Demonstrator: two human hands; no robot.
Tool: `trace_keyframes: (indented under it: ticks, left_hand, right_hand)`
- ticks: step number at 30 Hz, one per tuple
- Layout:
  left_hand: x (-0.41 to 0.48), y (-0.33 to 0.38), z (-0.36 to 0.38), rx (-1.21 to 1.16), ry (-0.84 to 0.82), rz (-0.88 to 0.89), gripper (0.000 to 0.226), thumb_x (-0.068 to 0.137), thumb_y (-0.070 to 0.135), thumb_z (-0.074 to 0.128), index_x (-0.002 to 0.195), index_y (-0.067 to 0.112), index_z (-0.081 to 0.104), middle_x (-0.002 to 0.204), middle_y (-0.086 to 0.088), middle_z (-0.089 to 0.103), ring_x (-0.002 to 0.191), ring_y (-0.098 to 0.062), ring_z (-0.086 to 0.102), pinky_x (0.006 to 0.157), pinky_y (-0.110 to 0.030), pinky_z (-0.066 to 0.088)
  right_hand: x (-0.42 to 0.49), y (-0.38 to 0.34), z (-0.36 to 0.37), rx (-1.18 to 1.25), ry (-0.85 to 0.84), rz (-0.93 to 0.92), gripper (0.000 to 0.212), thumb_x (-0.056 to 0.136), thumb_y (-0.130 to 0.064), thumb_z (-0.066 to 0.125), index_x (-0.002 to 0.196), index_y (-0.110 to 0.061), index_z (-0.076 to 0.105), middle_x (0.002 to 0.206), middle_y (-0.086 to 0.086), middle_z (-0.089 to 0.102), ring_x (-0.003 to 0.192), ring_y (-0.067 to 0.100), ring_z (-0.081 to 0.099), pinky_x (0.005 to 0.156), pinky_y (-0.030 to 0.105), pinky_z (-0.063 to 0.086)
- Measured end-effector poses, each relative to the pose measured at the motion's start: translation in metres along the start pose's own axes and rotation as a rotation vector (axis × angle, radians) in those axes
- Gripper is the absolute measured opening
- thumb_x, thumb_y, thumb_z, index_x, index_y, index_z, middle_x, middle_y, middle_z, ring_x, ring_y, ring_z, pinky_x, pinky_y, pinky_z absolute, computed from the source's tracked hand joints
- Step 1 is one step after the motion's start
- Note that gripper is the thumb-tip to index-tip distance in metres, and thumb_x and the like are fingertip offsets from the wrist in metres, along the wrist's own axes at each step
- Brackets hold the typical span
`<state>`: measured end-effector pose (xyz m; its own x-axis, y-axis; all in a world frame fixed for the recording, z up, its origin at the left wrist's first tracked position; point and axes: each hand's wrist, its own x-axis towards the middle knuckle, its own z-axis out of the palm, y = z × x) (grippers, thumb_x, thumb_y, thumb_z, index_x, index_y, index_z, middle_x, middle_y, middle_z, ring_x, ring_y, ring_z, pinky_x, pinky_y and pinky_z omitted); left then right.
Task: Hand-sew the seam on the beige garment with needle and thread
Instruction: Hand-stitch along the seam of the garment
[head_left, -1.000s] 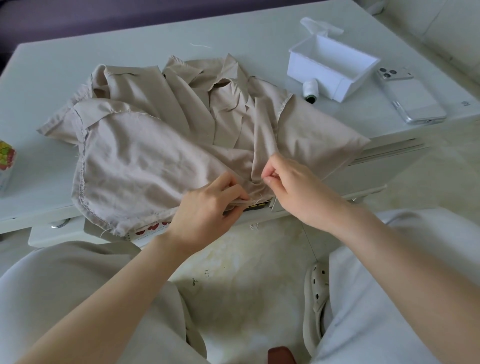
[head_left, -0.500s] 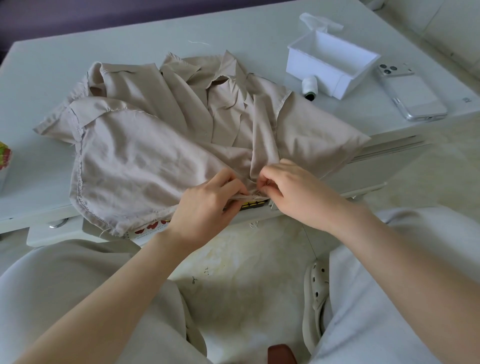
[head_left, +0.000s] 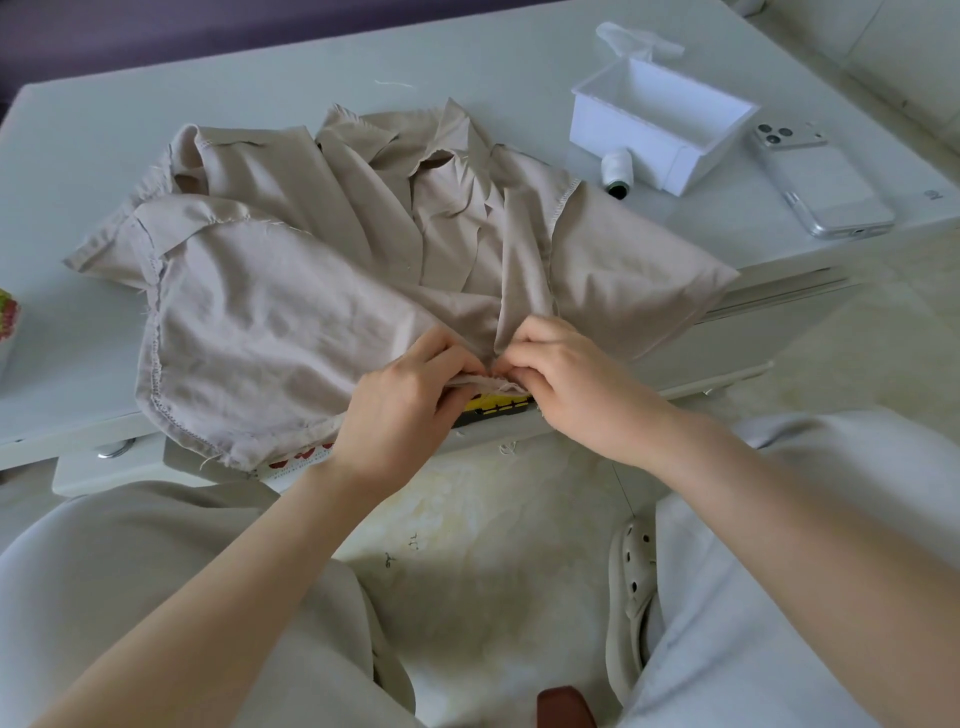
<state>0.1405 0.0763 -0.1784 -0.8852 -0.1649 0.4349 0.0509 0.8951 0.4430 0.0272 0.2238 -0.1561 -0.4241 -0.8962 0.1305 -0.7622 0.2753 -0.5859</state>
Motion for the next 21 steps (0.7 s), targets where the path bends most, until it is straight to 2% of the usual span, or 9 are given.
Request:
trace_keyframes:
  ticks: [3, 7, 10, 12, 16, 19, 21]
  left_hand:
    - [0.0, 0.001, 0.0, -0.007, -0.009, 0.003, 0.023, 0.088, 0.03, 0.05, 0.088, 0.014, 0.067, 0.091, 0.011, 0.053, 0.063, -0.007, 0.043, 0.041, -0.027, 0.041]
    - [-0.002, 0.002, 0.001, 0.005, -0.082, 0.026, 0.023, 0.087, 0.031, 0.05, 0.088, 0.015, 0.066, 0.091, 0.008, 0.057, 0.058, -0.01, 0.048, 0.041, -0.03, 0.044]
    - [-0.002, 0.003, 0.001, 0.005, -0.083, 0.02, 0.014, 0.087, 0.027, 0.056, 0.088, 0.016, 0.066, 0.089, 0.006, 0.058, 0.058, -0.012, 0.049, 0.04, -0.032, 0.044]
    - [-0.001, 0.005, 0.0, 0.015, -0.064, 0.01, 0.008, 0.085, 0.022, 0.062, 0.087, 0.015, 0.066, 0.087, 0.006, 0.057, 0.057, -0.011, 0.047, 0.04, -0.031, 0.043]
    - [-0.001, 0.004, 0.0, 0.022, -0.035, 0.005, 0.01, 0.085, 0.023, 0.06, 0.086, 0.016, 0.066, 0.085, 0.007, 0.056, 0.063, -0.012, 0.045, 0.04, -0.029, 0.042]
    - [-0.001, 0.003, 0.0, 0.018, -0.033, 0.009, 0.017, 0.086, 0.029, 0.054, 0.086, 0.017, 0.066, 0.087, 0.01, 0.052, 0.063, -0.01, 0.044, 0.04, -0.026, 0.039]
    - [-0.001, 0.003, 0.001, 0.02, -0.04, -0.007, 0.011, 0.085, 0.025, 0.058, 0.085, 0.017, 0.066, 0.089, 0.01, 0.049, 0.063, -0.008, 0.042, 0.04, -0.025, 0.039]
  right_hand:
    - [0.003, -0.001, -0.001, 0.11, 0.122, 0.042, 0.022, 0.092, 0.002, 0.053, 0.1, -0.007, 0.071, 0.094, 0.002, 0.06, 0.083, 0.011, 0.058, 0.079, 0.017, 0.044]
    - [0.002, -0.006, -0.001, 0.205, 0.156, 0.095, 0.02, 0.093, 0.0, 0.052, 0.103, -0.006, 0.069, 0.084, -0.002, 0.067, 0.081, 0.003, 0.058, 0.071, 0.005, 0.04]
    - [0.001, -0.008, 0.002, 0.215, 0.166, 0.104, 0.015, 0.092, -0.001, 0.054, 0.105, -0.004, 0.062, 0.083, -0.002, 0.072, 0.077, 0.008, 0.062, 0.071, 0.016, 0.046]
    - [0.001, -0.008, 0.002, 0.22, 0.178, 0.125, 0.009, 0.09, -0.003, 0.057, 0.099, -0.003, 0.058, 0.083, -0.001, 0.074, 0.072, 0.007, 0.062, 0.069, 0.02, 0.046]
    - [-0.001, -0.01, 0.002, 0.249, 0.094, 0.197, 0.001, 0.089, -0.007, 0.061, 0.089, -0.007, 0.061, 0.07, -0.008, 0.068, 0.056, -0.008, 0.054, 0.059, 0.008, 0.038]
    - [-0.001, -0.011, 0.001, 0.249, 0.048, 0.236, 0.006, 0.088, -0.008, 0.061, 0.088, -0.012, 0.066, 0.077, -0.003, 0.071, 0.06, -0.008, 0.056, 0.06, 0.006, 0.039]
    - [-0.001, -0.011, 0.0, 0.215, 0.023, 0.237, 0.009, 0.087, -0.009, 0.061, 0.089, -0.015, 0.068, 0.081, -0.004, 0.071, 0.066, -0.004, 0.059, 0.063, 0.01, 0.043]
